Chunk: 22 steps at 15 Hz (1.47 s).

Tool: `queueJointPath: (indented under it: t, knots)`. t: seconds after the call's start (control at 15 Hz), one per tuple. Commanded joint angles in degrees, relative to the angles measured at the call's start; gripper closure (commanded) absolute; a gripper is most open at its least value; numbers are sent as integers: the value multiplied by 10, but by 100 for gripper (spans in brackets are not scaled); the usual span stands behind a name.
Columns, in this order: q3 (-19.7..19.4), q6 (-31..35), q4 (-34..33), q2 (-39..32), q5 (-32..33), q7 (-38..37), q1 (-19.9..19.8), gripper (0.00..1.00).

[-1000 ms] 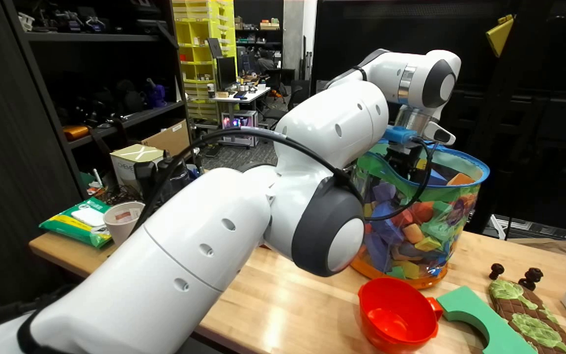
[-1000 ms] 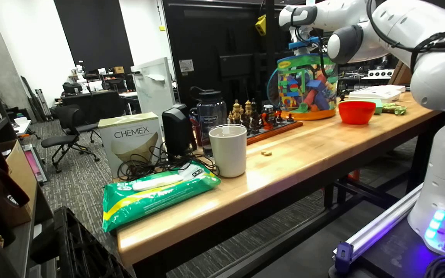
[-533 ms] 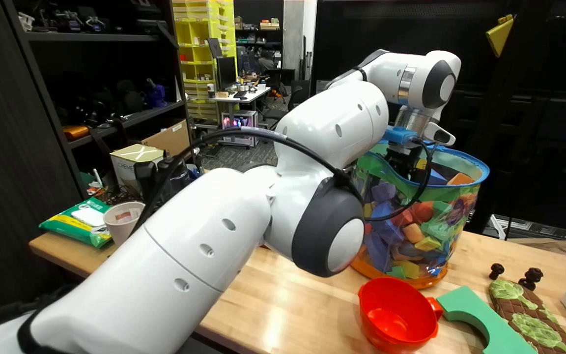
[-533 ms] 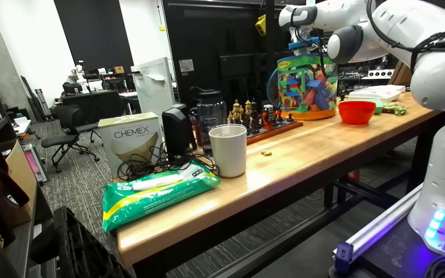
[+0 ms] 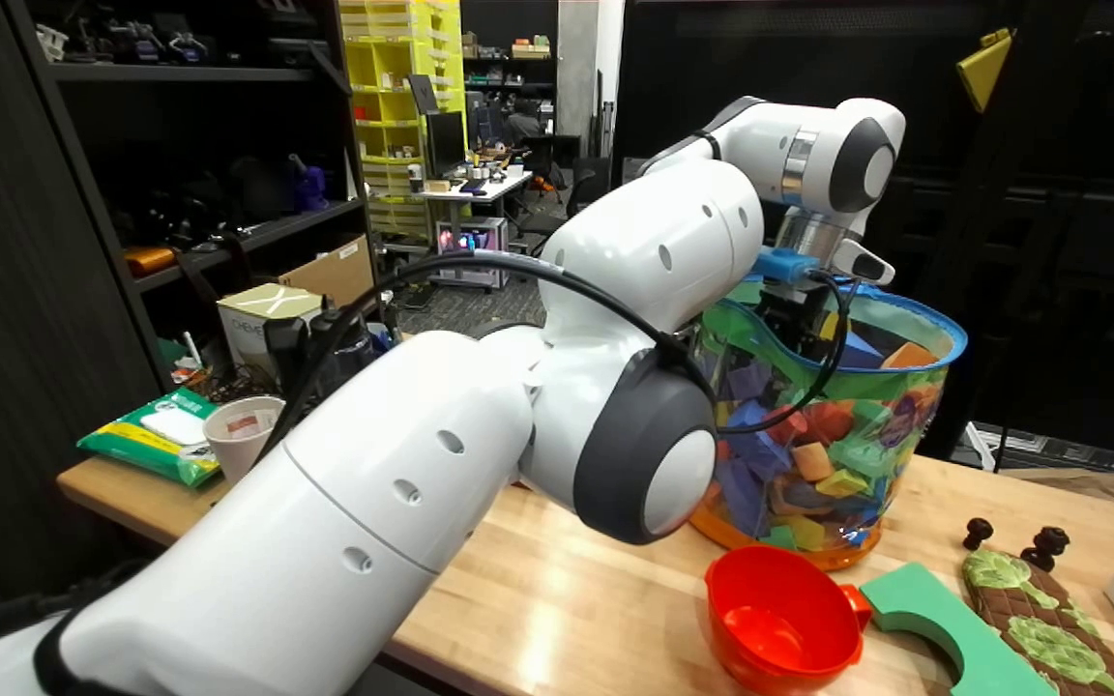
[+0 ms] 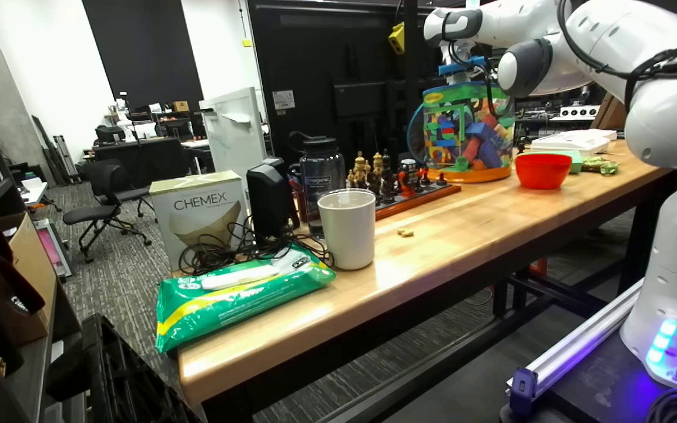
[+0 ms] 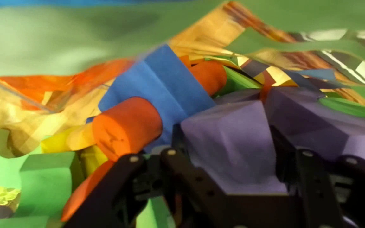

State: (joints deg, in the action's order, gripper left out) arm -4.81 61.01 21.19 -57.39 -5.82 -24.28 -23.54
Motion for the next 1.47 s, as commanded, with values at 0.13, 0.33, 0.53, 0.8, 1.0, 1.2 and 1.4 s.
queueJointPath:
  t: [0.13,0.33,0.53,0.8,1.0,1.2,1.4]
  knots:
    - [-2,12,15,9,6,6,1,69]
    - [-6,11,15,11,11,7,2,70]
    - [-9,-3,15,22,16,6,0,70]
    - [-5,-20,9,50,11,17,-14,70]
    - [-3,-28,3,83,7,30,-26,70]
    - [-2,-41,3,123,5,42,-35,70]
    - [-3,-43,2,158,3,46,-39,70]
